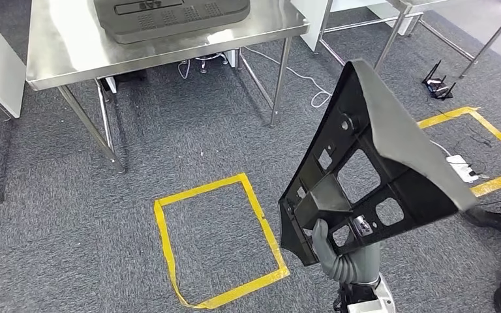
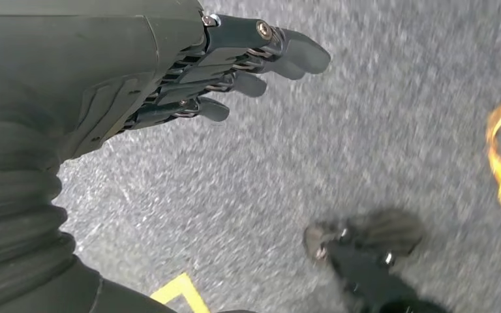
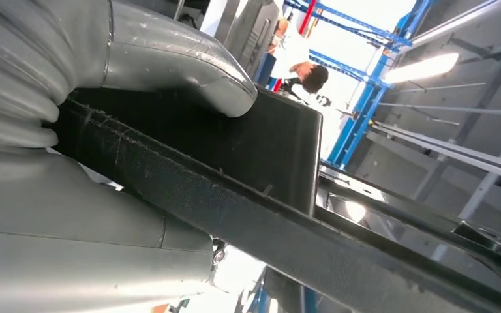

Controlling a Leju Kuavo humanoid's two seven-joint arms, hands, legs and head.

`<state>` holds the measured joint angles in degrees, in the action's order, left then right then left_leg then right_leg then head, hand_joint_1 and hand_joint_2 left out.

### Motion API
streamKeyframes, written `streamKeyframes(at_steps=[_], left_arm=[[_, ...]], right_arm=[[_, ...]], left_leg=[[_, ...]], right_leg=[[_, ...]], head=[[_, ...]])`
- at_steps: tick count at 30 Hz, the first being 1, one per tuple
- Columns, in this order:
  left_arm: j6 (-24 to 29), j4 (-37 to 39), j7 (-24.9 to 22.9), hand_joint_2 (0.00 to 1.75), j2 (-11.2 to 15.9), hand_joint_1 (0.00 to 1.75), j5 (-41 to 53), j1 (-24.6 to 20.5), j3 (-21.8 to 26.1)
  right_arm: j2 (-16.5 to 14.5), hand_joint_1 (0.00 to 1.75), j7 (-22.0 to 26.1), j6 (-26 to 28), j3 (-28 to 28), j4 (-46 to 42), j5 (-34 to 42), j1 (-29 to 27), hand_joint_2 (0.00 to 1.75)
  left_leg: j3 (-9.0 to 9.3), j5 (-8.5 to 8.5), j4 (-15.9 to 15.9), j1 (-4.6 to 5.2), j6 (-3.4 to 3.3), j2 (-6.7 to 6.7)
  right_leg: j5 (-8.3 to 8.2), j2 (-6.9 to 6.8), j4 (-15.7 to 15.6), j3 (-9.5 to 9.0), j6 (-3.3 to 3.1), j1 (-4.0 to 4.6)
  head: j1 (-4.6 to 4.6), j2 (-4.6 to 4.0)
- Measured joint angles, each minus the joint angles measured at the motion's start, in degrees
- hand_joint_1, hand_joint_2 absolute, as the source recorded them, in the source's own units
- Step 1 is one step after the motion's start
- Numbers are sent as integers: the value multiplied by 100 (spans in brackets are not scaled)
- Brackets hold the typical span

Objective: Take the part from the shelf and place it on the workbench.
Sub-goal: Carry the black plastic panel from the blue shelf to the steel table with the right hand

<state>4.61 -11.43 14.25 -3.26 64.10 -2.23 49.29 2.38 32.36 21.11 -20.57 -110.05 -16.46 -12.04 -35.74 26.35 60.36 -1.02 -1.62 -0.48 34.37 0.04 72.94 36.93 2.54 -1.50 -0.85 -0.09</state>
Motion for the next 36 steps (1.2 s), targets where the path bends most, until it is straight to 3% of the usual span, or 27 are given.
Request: streamKeyframes(at_steps=[2,3,5,6,8,11,13,15,16,17,18,21,23,26,28,30,32,33,35,36], left_arm=[[0,0,0,175,1,0,8,1,0],[-1,0,-1,175,0,0,12,3,0],[-2,1,-1,175,-3,0,22,6,0],[-4,1,-2,175,-5,0,26,7,0],[-9,1,-2,175,-7,0,36,6,0],[-10,-2,-3,175,-5,0,53,5,1],[-5,-3,-2,175,-8,0,57,-3,1],[-4,-2,-2,175,-14,0,60,-1,1],[-4,-2,-2,175,-14,0,61,5,2],[-4,-2,-2,175,-12,0,61,12,2],[-4,-2,-2,175,-9,0,61,15,2],[-8,2,-1,175,-4,0,61,22,5],[-13,3,0,175,-3,0,62,24,8],[-11,0,5,175,-6,0,62,16,9],[-8,0,8,175,-10,0,62,4,9],[-4,-1,8,175,-9,0,62,-2,9],[-1,-2,7,175,-8,0,62,-1,10],[0,-2,7,175,-8,0,62,2,11],[-3,-2,7,175,-12,0,63,14,11],[-4,-2,6,175,-13,0,63,17,11]], right_arm=[[0,166,-1,0,0,0,0,-5,175],[1,166,-1,0,0,0,0,-7,175],[5,166,-1,0,0,0,0,-12,175],[7,166,-6,-2,-1,0,0,-11,175],[4,166,-15,-4,-2,-3,-2,-13,175],[0,166,-25,-10,2,-10,-14,-18,175],[-10,166,-26,-15,4,-14,-16,-9,175],[-16,166,-26,-24,4,-14,-17,-7,175],[-17,166,-26,-27,4,-13,-17,-13,175],[-17,166,-26,-28,4,-13,-17,-19,175],[-17,166,-26,-28,4,-12,-17,-21,175],[-17,166,-26,-28,4,-8,-16,-23,175],[-17,166,-29,-28,3,-2,-16,-25,175],[-17,166,-30,-26,1,-2,-17,-28,175],[-16,166,-28,-23,0,-2,-17,-24,175],[-15,166,-27,-20,0,-2,-17,-33,175],[-15,166,-27,-20,0,-1,-17,-53,175],[-14,166,-27,-20,0,0,-16,-60,175],[-10,166,-27,-20,0,1,-15,-67,175],[-9,166,-28,-19,0,3,-15,-67,175]], left_leg=[[122,105,-1,32,-22,-36],[203,163,-2,42,-22,-52],[348,282,-4,55,-2,-75],[395,336,-7,63,21,-85],[471,404,-16,76,88,-88],[521,442,121,66,173,-51],[255,542,626,50,218,-20],[-203,797,1279,34,263,-7],[-388,928,1457,22,285,-4],[-502,983,1481,7,305,-1],[-530,918,1343,-9,321,3],[-372,215,465,-47,329,39],[-297,-33,176,-36,263,60],[-164,-37,124,-30,106,51],[-69,-14,103,-32,37,37],[-36,44,102,-14,1,20],[31,130,102,-4,-6,-6],[91,182,102,-3,1,-20],[221,299,97,-6,33,-39],[288,352,96,-2,59,-47]], right_leg=[[136,1,64,296,-26,21],[22,0,-170,310,6,33],[-472,-9,-843,210,87,58],[-685,-23,-1098,154,82,77],[-890,-31,-1298,85,-19,111],[-914,-4,-1373,-125,-186,68],[-866,-2,-1397,-288,-271,41],[-782,2,-1398,-390,-324,44],[-735,11,-1399,-442,-326,42],[-685,24,-1398,-504,-316,36],[-631,38,-1398,-578,-299,28],[-441,64,-1382,-794,-206,25],[-331,68,-1358,-869,-115,54],[-260,57,-1295,-957,-1,62],[-150,48,-918,-723,2,53],[55,46,-256,-238,-29,53],[173,45,46,156,-6,51],[87,44,-70,221,41,49],[-394,28,-685,140,163,46],[-592,6,-962,81,160,53]], head=[[-2,0],[-1,0],[3,0],[12,0],[25,0],[32,0],[24,0],[16,0],[15,0],[15,0],[12,0],[-5,0],[-26,0],[-17,0],[5,0],[22,0],[26,0],[29,0],[39,0],[42,0]])
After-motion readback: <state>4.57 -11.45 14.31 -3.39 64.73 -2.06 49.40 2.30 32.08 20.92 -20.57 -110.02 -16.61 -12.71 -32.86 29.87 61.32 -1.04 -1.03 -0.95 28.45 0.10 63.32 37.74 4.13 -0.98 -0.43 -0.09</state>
